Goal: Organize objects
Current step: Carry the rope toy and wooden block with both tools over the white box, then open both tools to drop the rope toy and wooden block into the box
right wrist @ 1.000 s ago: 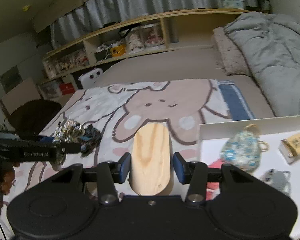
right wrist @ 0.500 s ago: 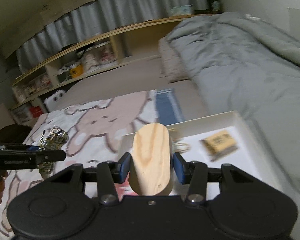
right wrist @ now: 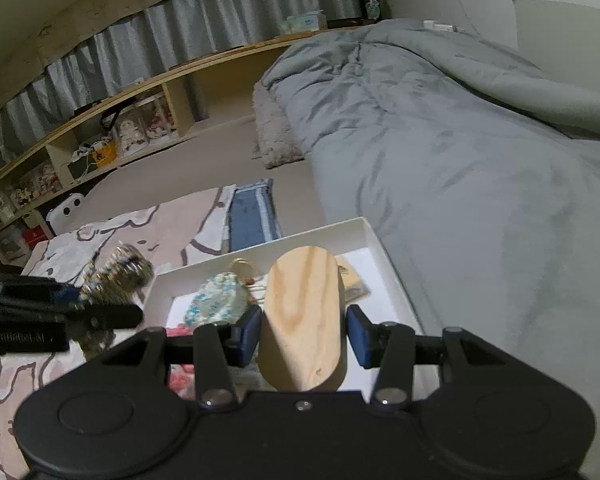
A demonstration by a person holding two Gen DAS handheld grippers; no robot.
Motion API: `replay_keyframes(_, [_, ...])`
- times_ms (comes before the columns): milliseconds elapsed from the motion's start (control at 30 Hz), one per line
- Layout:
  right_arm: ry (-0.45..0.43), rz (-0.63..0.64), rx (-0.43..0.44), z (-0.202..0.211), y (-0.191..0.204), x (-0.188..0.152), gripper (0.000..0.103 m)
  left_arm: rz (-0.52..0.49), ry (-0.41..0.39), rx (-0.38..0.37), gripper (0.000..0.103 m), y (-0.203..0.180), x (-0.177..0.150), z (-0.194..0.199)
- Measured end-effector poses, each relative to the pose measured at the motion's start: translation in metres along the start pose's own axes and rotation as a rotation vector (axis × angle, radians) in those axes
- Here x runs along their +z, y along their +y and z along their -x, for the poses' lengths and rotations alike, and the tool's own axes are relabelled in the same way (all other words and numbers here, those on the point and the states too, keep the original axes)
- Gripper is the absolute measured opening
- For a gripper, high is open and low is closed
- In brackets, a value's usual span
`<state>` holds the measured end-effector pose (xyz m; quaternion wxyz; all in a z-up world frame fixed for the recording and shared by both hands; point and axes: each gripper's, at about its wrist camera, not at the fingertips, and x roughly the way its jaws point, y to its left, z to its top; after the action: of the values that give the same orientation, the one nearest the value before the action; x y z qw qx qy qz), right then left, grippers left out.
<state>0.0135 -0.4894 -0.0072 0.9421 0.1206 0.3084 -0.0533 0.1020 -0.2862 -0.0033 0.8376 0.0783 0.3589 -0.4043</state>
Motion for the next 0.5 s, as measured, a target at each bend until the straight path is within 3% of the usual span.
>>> replay_keyframes(333, [0.068, 0.07, 0.011, -0.014, -0.018, -0.006, 0.047, -0.208, 0.174, -0.188, 0.041, -0.029, -0.017, -0.053])
replay_keyframes(500, [0.113, 0.125, 0.02, -0.026, -0.016, -0.008, 0.047, -0.297, 0.257, -0.218, 0.041, -0.029, -0.018, -0.07])
